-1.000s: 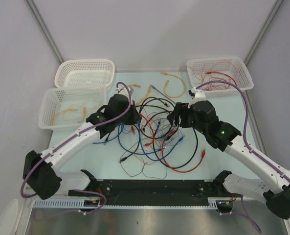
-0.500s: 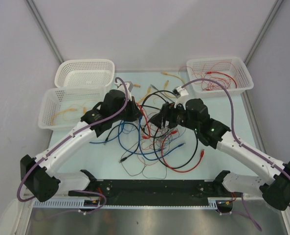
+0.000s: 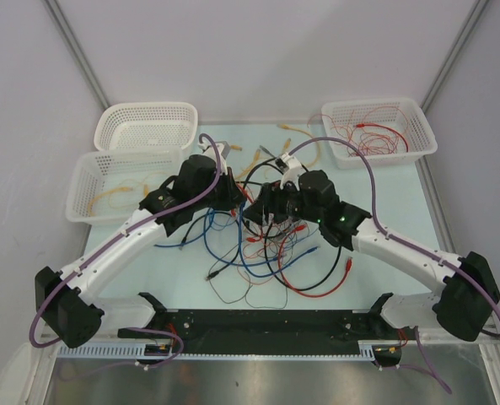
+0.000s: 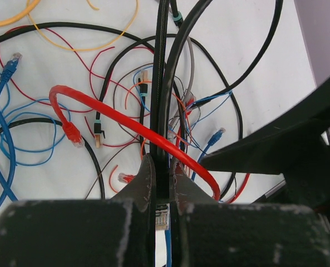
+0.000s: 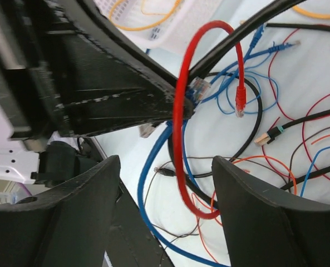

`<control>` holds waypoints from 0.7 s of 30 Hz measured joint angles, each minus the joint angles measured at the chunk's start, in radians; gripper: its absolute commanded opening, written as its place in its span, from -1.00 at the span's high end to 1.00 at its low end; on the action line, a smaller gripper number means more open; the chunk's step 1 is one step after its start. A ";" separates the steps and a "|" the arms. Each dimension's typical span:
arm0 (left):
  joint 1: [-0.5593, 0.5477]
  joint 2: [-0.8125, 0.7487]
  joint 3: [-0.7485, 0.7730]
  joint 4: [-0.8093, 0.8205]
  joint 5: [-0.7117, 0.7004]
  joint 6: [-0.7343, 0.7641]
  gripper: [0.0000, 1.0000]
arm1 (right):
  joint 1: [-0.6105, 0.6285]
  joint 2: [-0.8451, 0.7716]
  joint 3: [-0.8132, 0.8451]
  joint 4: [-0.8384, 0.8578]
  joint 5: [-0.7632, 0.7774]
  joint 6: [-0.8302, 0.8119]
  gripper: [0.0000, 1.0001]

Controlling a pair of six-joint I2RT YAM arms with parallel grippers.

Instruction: Untangle the cables

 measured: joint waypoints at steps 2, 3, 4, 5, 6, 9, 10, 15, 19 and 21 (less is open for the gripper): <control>0.000 0.000 0.000 0.000 0.006 0.000 1.00 | 0.000 0.024 0.000 0.009 0.000 -0.002 0.00; 0.000 -0.001 0.000 0.000 0.009 0.000 1.00 | 0.000 0.036 0.000 0.013 0.000 0.000 0.33; 0.000 -0.002 -0.001 0.000 0.012 0.000 1.00 | 0.000 0.043 0.000 0.013 0.000 -0.001 0.46; 0.000 -0.004 -0.002 0.000 0.014 0.000 0.99 | 0.000 0.045 0.000 0.011 0.002 -0.003 0.56; 0.000 -0.008 -0.003 -0.002 0.014 0.000 1.00 | 0.000 0.044 0.000 0.010 0.006 -0.005 0.68; 0.000 -0.019 -0.010 -0.006 0.010 0.000 1.00 | 0.000 0.010 -0.001 -0.003 0.050 -0.009 0.86; 0.000 -0.022 -0.011 -0.012 0.003 0.000 1.00 | 0.000 -0.019 -0.001 -0.013 0.068 -0.011 0.92; 0.000 -0.041 -0.032 -0.019 -0.048 -0.003 1.00 | -0.004 -0.216 0.047 -0.106 0.162 -0.039 1.00; 0.000 -0.058 -0.055 -0.017 -0.069 -0.008 1.00 | -0.034 -0.261 0.209 -0.213 0.246 -0.061 1.00; 0.000 -0.058 -0.066 -0.023 -0.072 -0.007 1.00 | -0.080 -0.266 0.272 -0.240 0.295 -0.064 1.00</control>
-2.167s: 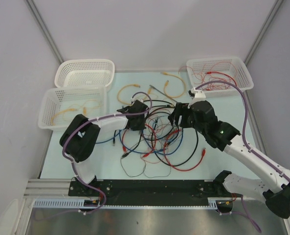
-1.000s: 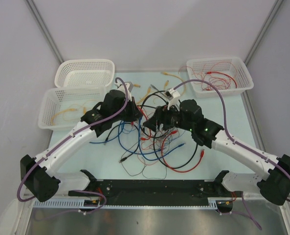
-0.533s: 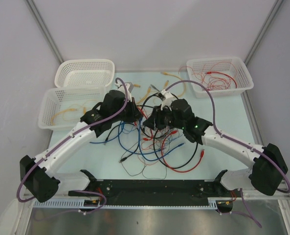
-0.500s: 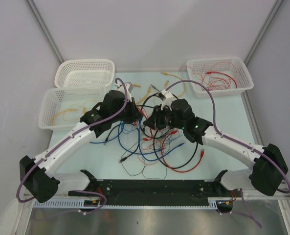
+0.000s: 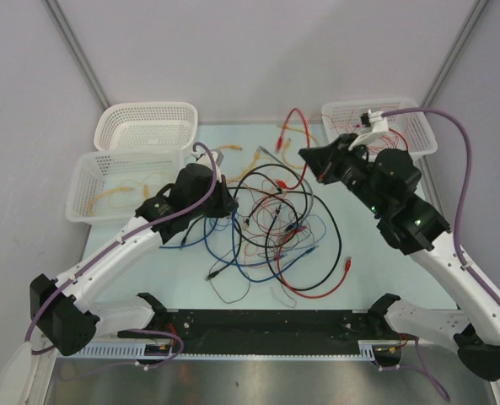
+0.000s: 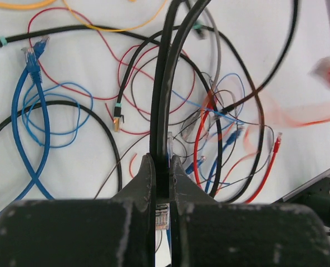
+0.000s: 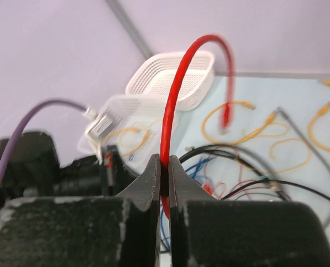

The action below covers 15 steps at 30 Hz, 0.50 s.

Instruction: Untangle the cables

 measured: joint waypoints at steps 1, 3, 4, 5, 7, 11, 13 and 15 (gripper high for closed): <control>0.000 0.000 -0.006 -0.003 -0.003 0.000 1.00 | -0.025 -0.001 0.019 -0.008 0.017 0.003 1.00; 0.000 0.000 -0.013 -0.013 -0.012 0.004 1.00 | -0.121 -0.002 0.043 -0.028 0.013 0.018 1.00; 0.000 0.000 -0.015 -0.018 -0.016 0.007 1.00 | -0.175 -0.002 0.045 -0.035 0.006 0.031 1.00; 0.000 0.000 -0.018 -0.020 -0.019 0.008 0.99 | -0.229 -0.001 0.045 -0.045 0.003 0.041 1.00; 0.000 -0.002 -0.024 -0.020 -0.019 0.008 1.00 | -0.311 0.004 0.045 -0.063 0.000 0.062 1.00; 0.000 -0.011 -0.049 -0.016 -0.018 0.008 1.00 | -0.428 0.026 0.054 -0.082 -0.009 0.113 1.00; 0.000 -0.013 -0.057 -0.015 -0.014 0.008 1.00 | -0.452 0.045 0.064 -0.080 -0.013 0.134 1.00; 0.000 -0.014 -0.065 -0.008 -0.008 0.007 1.00 | -0.464 0.062 0.068 -0.076 -0.010 0.155 1.00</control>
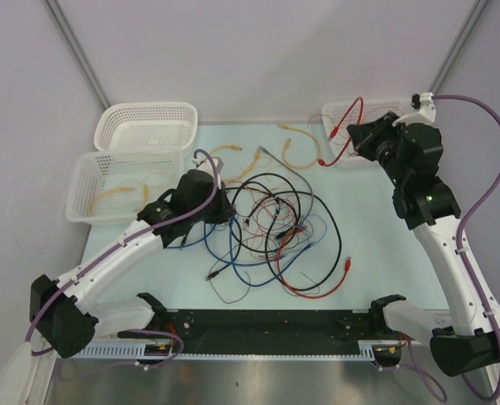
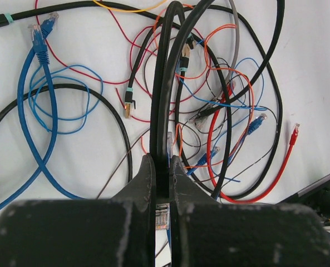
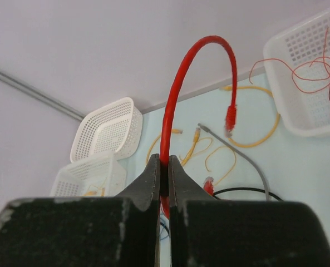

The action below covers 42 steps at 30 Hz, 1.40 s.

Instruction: Untangle the cables

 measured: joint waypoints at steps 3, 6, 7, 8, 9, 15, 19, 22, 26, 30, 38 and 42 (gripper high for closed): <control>0.000 -0.004 -0.018 0.013 0.016 0.000 1.00 | -0.043 0.023 0.000 0.004 0.006 0.041 1.00; 0.000 -0.013 -0.037 0.022 0.033 0.000 1.00 | -0.149 0.066 0.002 0.036 0.037 0.098 1.00; 0.000 -0.017 -0.043 0.023 0.038 0.000 1.00 | -0.186 0.086 0.002 0.054 0.045 0.119 1.00; 0.000 -0.022 -0.049 0.025 0.043 0.000 1.00 | -0.222 0.110 0.002 0.071 0.054 0.140 1.00; 0.000 -0.028 -0.056 0.028 0.046 0.000 1.00 | -0.253 0.136 0.003 0.095 0.062 0.158 1.00; 0.000 -0.080 -0.115 0.054 0.070 -0.004 0.99 | -0.391 0.336 0.027 0.243 0.062 0.269 1.00; 0.000 -0.103 -0.162 0.079 0.095 -0.011 1.00 | -0.421 0.538 0.160 0.266 0.059 0.296 1.00; 0.000 -0.125 -0.200 0.088 0.102 -0.019 1.00 | -0.423 0.692 0.324 0.243 0.055 0.292 0.30; 0.000 -0.143 -0.213 0.093 0.101 -0.019 1.00 | -0.416 0.883 0.609 0.149 0.036 0.280 -0.46; 0.000 -0.155 -0.213 0.101 0.097 -0.019 1.00 | -0.378 0.937 0.733 0.076 0.064 0.231 -0.69; 0.000 -0.150 -0.188 0.094 0.090 -0.016 1.00 | -0.176 0.653 0.389 0.122 0.061 0.177 -0.68; 0.000 -0.150 -0.157 0.081 0.070 -0.007 1.00 | -0.022 0.456 0.195 0.148 -0.037 0.146 -0.68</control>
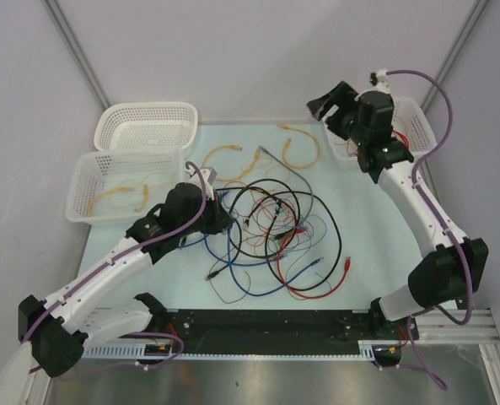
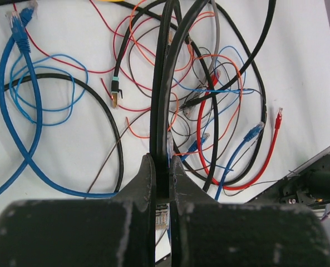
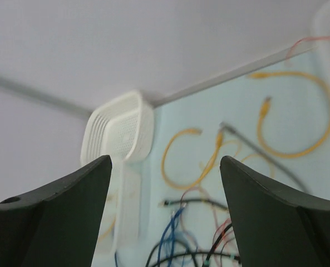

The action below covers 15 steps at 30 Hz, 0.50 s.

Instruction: Untangle the cables

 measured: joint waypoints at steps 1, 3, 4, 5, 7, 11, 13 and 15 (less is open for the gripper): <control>0.000 0.000 0.010 -0.008 -0.004 0.003 1.00 | 0.031 -0.023 -0.014 -0.001 -0.020 -0.009 -0.69; 0.000 -0.002 0.034 -0.018 -0.015 0.010 1.00 | 0.115 -0.066 -0.037 -0.014 -0.070 -0.031 -0.70; 0.000 -0.003 0.043 -0.021 -0.025 0.012 1.00 | 0.146 -0.084 -0.055 -0.016 -0.093 -0.037 -0.70; 0.000 -0.006 0.051 -0.025 -0.031 0.017 1.00 | 0.171 -0.101 -0.077 -0.018 -0.112 -0.039 -0.70; 0.000 -0.012 0.067 -0.037 -0.048 0.022 1.00 | 0.224 -0.156 -0.152 -0.031 -0.147 -0.039 -0.70; 0.000 -0.016 0.108 -0.053 -0.074 0.031 1.00 | 0.332 -0.245 -0.269 -0.077 -0.187 -0.047 -0.67; 0.000 -0.017 0.127 -0.061 -0.085 0.034 1.00 | 0.386 -0.275 -0.303 -0.094 -0.208 -0.048 -0.65; 0.000 -0.017 0.156 -0.069 -0.098 0.034 0.99 | 0.446 -0.303 -0.332 -0.099 -0.213 -0.061 -0.64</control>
